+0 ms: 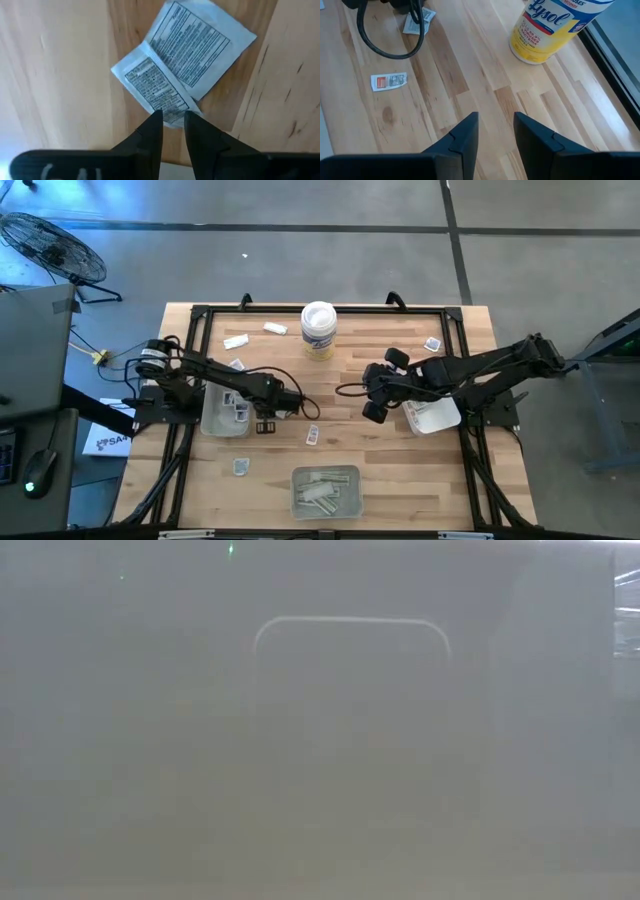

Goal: Pick & Place First Aid Supplies
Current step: Put the orange ointment pack into the white bin

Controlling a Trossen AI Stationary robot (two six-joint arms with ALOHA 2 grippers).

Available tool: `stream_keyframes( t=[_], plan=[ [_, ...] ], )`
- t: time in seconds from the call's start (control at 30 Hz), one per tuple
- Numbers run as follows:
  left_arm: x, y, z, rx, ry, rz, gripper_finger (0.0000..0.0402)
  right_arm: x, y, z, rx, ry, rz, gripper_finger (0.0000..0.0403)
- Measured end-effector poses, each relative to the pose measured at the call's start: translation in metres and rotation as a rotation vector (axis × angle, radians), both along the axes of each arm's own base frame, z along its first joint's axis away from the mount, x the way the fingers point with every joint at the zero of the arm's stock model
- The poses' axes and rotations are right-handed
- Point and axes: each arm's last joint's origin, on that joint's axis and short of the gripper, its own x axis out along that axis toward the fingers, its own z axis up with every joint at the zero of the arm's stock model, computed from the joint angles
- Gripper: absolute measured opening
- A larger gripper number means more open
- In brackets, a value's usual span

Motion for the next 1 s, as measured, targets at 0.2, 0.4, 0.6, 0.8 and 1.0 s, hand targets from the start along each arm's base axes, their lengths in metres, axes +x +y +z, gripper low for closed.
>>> stream_keyframes(
  t=[0.2, 0.4, 0.6, 0.8, 1.0],
  plan=[
    [-0.001, 0.000, -0.006, 0.001, -0.002, -0.024, 0.0076, 0.000, 0.000, 0.000, 0.001, -0.002, 0.000, 0.0119],
    [0.013, -0.003, -0.002, -0.057, -0.114, -0.082, 0.0076, 0.002, 0.000, 0.001, -0.004, -0.014, 0.011, 0.0118],
    [0.029, -0.009, 0.000, -0.212, -0.269, -0.202, 0.0076, 0.002, 0.001, 0.001, -0.001, -0.023, 0.015, 0.0118],
    [0.035, -0.009, 0.008, -0.182, -0.289, -0.212, 0.0076, 0.002, 0.001, 0.001, -0.003, -0.021, 0.018, 0.0118],
    [0.035, -0.009, 0.026, -0.175, -0.225, -0.195, 0.0076, 0.002, 0.001, 0.001, -0.017, -0.014, 0.035, 0.0119]
  ],
)
